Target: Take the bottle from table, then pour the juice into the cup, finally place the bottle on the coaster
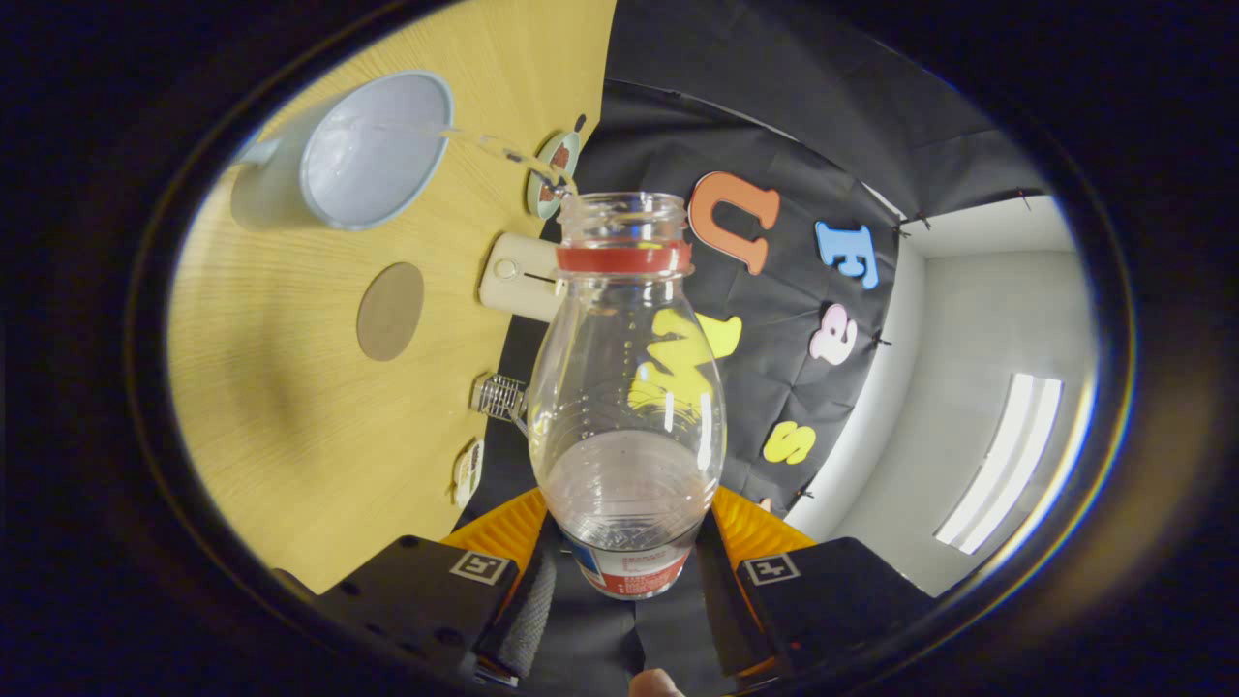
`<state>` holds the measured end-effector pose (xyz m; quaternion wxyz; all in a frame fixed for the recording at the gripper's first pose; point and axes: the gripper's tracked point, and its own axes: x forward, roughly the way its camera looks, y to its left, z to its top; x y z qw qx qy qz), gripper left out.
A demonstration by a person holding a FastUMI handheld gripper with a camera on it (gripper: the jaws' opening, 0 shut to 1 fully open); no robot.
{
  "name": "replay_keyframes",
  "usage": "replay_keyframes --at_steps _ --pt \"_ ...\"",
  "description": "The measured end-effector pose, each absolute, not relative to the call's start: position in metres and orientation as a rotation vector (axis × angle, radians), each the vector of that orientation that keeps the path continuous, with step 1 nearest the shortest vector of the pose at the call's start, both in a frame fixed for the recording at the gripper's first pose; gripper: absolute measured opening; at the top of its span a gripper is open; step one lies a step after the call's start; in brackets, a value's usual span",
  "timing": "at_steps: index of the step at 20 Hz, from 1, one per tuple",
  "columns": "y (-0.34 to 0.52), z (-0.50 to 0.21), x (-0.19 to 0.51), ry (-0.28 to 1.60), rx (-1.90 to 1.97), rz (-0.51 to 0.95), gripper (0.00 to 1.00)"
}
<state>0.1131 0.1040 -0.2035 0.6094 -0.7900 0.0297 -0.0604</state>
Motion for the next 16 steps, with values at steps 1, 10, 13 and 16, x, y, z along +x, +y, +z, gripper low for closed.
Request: replay_keyframes --at_steps 1,10,13,16 --pt "0.1042 -0.2039 0.1140 0.068 -1.828 -0.138 0.73" --pt "0.1081 -0.1999 0.1158 0.058 -1.856 -0.147 0.73" --pt "0.1092 -0.1971 0.1138 0.051 -1.868 -0.151 0.73" --pt "0.1094 -0.1954 0.1151 0.048 -1.873 -0.154 0.73"
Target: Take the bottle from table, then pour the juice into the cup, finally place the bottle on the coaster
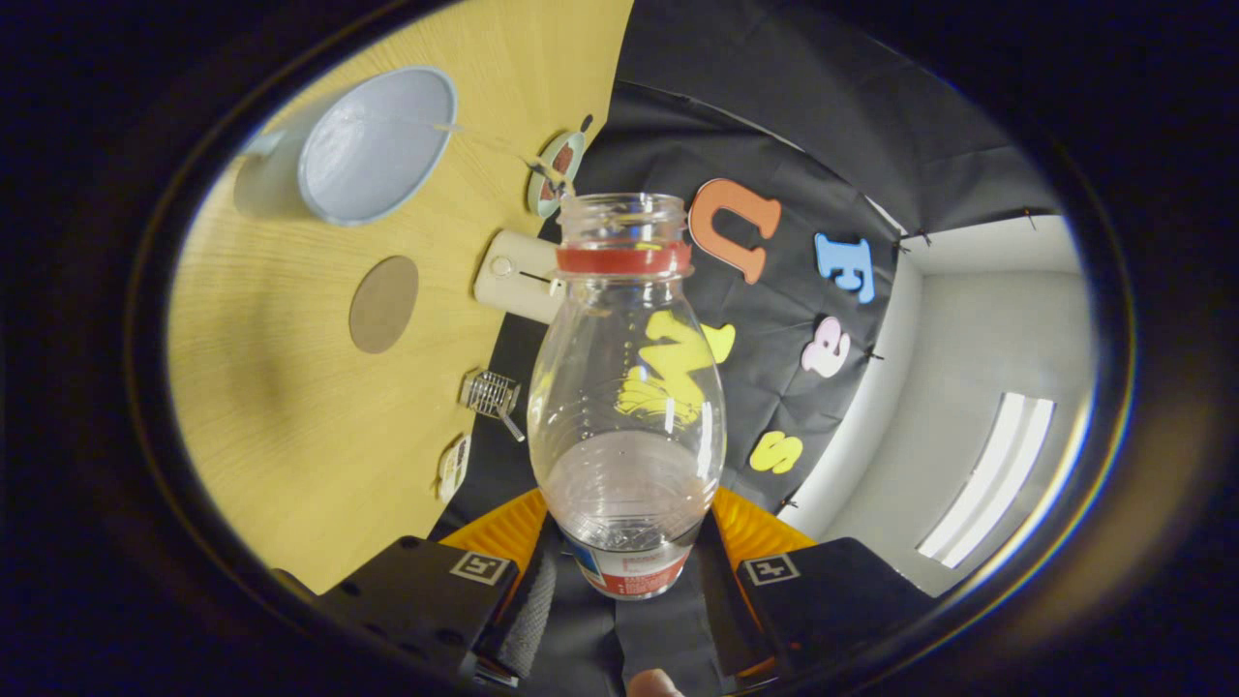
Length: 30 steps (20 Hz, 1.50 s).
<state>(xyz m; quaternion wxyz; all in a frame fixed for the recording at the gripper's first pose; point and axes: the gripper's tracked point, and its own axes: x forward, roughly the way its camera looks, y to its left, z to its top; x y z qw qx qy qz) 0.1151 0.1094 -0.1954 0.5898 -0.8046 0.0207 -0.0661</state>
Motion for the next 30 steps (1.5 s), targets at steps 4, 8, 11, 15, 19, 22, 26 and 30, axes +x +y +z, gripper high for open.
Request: replay_keyframes --at_steps 4,8,11,15,19,22,26,30 --pt "0.110 -0.196 0.114 0.046 -1.881 -0.152 0.73" --pt "0.111 -0.196 0.113 0.048 -1.891 -0.152 0.73" --pt "0.114 -0.194 0.114 0.043 -1.891 -0.150 0.73" --pt "0.116 -0.193 0.115 0.037 -1.895 -0.149 0.73" --pt "0.116 -0.194 0.114 0.041 -1.890 -0.149 0.73" --pt "0.113 -0.196 0.114 0.060 -1.866 -0.151 0.73" --pt "0.113 -0.202 0.113 0.094 -1.805 -0.122 0.73" --pt "0.111 -0.218 0.108 0.195 -1.637 -0.053 0.73"
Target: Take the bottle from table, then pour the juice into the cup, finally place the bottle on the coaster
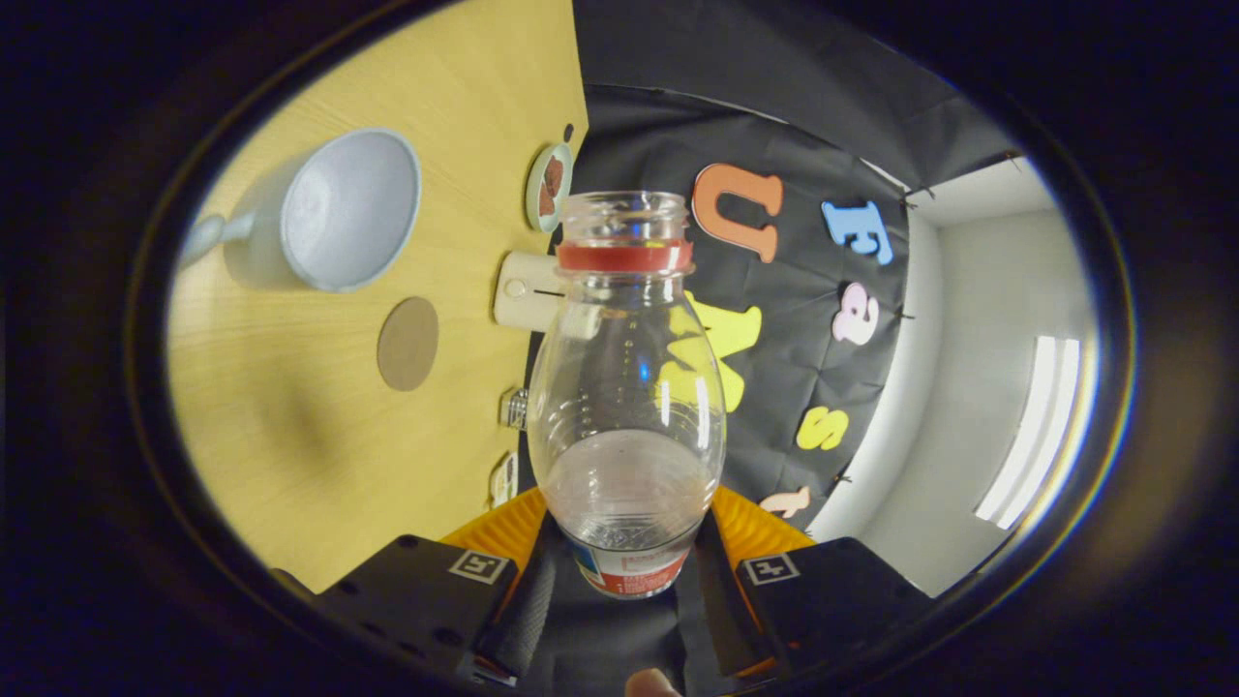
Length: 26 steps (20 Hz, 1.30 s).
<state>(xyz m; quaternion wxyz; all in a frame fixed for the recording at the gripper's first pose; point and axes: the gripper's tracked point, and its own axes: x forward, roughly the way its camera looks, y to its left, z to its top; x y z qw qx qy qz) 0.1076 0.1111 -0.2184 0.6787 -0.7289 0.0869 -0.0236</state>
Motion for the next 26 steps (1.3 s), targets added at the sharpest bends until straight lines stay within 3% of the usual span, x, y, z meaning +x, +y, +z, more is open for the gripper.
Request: replay_keyframes --at_steps 10,16,26 --pt "0.121 -0.230 0.102 0.357 -0.907 0.086 0.74" --pt "0.133 -0.199 0.121 0.320 -0.317 0.159 0.74" --pt "0.136 -0.247 0.192 0.350 -0.026 0.238 0.74"
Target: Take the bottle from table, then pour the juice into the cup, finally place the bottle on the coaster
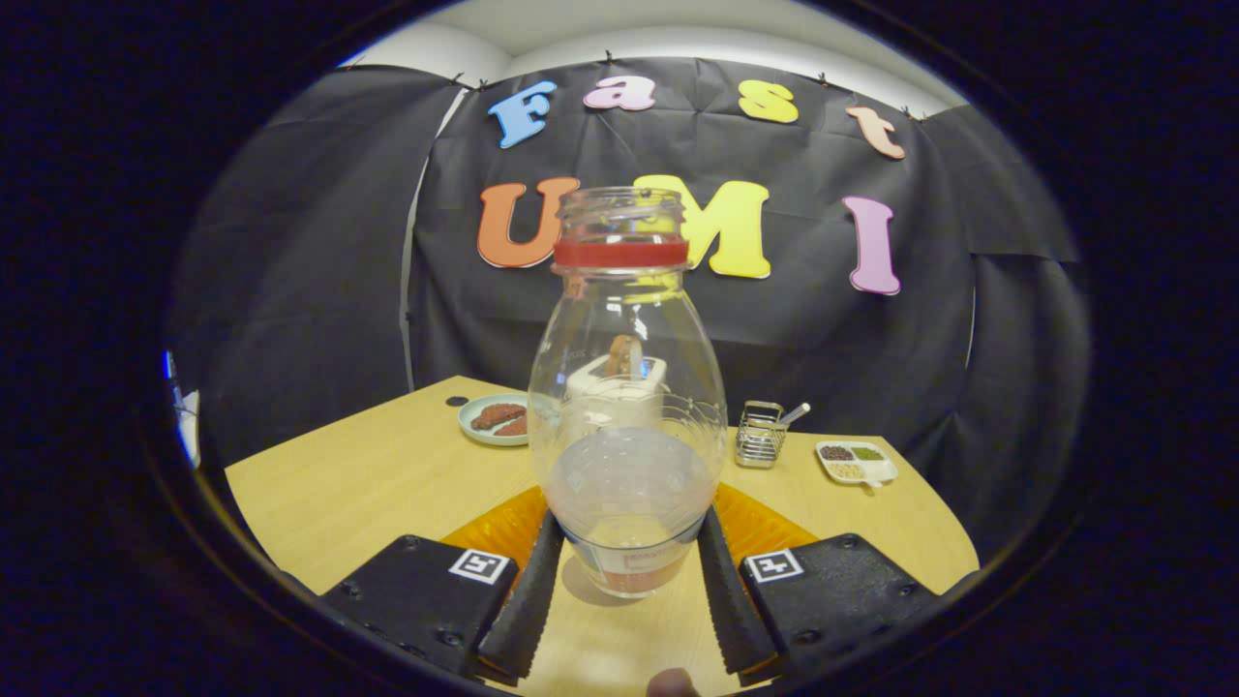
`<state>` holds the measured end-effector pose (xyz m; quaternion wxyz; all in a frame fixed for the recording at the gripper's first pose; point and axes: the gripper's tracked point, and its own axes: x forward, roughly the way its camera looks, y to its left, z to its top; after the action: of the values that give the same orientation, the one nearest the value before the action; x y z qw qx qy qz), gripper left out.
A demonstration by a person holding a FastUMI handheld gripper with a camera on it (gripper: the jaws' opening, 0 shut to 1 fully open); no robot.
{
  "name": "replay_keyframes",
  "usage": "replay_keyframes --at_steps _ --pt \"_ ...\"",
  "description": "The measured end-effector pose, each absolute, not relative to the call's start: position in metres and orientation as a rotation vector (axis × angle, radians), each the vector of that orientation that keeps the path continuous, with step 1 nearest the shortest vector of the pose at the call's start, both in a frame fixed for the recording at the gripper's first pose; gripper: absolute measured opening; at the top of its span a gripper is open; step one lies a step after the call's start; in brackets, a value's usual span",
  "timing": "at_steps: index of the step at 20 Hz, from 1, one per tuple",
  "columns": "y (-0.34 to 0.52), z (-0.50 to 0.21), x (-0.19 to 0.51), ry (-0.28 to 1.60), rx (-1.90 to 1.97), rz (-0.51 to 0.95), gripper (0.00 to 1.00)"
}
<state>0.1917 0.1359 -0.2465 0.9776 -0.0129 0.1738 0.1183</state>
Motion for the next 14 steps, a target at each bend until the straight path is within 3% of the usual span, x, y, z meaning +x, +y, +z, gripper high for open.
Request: replay_keyframes --at_steps 14 --pt "0.155 -0.343 0.235 0.504 0.047 0.239 0.78"
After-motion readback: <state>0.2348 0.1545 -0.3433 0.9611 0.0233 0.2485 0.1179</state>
